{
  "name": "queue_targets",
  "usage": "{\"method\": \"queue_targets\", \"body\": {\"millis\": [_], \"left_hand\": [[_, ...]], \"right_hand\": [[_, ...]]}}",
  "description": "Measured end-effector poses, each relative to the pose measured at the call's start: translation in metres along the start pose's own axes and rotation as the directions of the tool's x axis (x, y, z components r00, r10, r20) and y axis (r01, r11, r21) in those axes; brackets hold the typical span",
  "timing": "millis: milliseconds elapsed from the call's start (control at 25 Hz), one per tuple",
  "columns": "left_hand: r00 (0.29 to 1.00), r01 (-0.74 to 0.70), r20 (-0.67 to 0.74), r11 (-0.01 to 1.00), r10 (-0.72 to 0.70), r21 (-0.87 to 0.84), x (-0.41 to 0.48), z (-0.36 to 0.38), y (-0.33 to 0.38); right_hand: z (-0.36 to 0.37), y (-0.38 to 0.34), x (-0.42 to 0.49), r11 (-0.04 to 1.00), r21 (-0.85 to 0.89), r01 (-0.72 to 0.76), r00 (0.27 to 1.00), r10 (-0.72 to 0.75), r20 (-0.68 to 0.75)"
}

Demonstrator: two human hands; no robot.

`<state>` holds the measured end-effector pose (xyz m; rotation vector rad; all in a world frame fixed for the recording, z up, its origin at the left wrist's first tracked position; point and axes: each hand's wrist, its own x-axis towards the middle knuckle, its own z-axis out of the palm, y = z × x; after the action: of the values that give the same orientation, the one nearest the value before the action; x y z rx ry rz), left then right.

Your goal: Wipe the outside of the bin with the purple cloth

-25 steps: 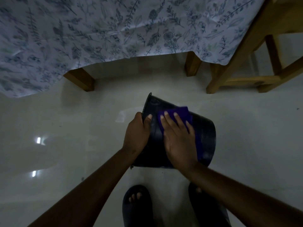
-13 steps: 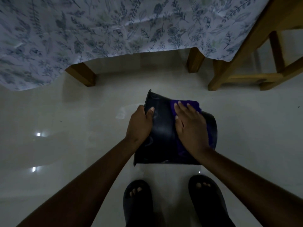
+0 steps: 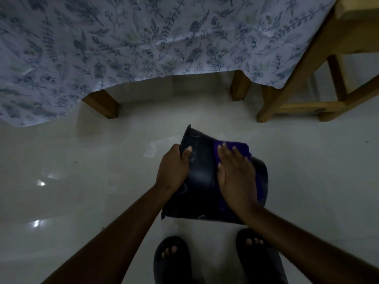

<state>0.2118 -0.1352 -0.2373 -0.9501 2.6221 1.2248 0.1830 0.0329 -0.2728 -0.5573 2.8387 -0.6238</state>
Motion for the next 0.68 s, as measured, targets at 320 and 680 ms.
{"method": "queue_targets", "body": {"millis": [320,680], "left_hand": [[0.985,0.0,0.171,0.986,0.029,-0.164,-0.017,-0.012,0.0],[0.995,-0.076,0.064,0.997,0.076,-0.008,-0.001,-0.003,0.012]], "right_hand": [[-0.001,0.001,0.043,0.994,0.06,0.093,0.995,-0.095,0.029],[0.007,-0.015,-0.003,0.955,-0.084,0.284,0.959,-0.283,0.03]]}}
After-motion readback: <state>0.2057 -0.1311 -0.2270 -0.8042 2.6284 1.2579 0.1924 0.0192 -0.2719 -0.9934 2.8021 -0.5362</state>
